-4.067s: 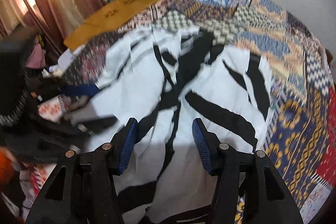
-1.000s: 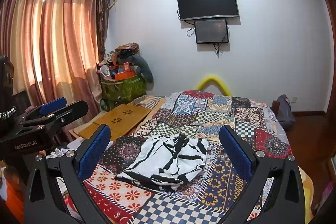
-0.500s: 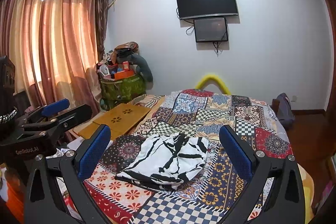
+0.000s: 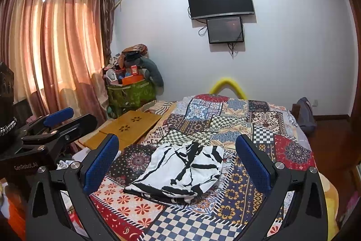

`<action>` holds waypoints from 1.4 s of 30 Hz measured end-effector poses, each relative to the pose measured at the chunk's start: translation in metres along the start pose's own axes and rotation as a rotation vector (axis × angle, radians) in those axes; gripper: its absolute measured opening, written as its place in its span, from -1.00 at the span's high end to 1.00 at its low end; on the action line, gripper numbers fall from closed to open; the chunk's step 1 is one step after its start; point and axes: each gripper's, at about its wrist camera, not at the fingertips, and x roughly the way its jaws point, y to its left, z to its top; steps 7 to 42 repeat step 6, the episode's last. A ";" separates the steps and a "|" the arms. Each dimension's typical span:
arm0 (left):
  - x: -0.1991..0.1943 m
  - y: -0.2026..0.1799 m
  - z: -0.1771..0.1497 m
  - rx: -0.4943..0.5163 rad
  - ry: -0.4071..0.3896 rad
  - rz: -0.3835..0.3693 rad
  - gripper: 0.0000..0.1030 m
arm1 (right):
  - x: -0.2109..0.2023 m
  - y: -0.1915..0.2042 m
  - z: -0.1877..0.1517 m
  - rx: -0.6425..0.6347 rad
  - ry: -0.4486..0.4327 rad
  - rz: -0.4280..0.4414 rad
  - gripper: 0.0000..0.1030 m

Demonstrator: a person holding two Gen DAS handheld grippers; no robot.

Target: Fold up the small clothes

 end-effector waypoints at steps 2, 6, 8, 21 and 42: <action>0.000 0.001 0.000 -0.001 0.000 -0.002 -1.00 | 0.000 0.001 -0.001 0.001 0.000 -0.001 -1.00; 0.002 0.002 -0.001 -0.009 0.005 0.003 -1.00 | 0.001 0.002 -0.001 0.002 0.003 -0.002 -1.00; 0.002 0.002 -0.001 -0.009 0.005 0.003 -1.00 | 0.001 0.002 -0.001 0.002 0.003 -0.002 -1.00; 0.002 0.002 -0.001 -0.009 0.005 0.003 -1.00 | 0.001 0.002 -0.001 0.002 0.003 -0.002 -1.00; 0.002 0.002 -0.001 -0.009 0.005 0.003 -1.00 | 0.001 0.002 -0.001 0.002 0.003 -0.002 -1.00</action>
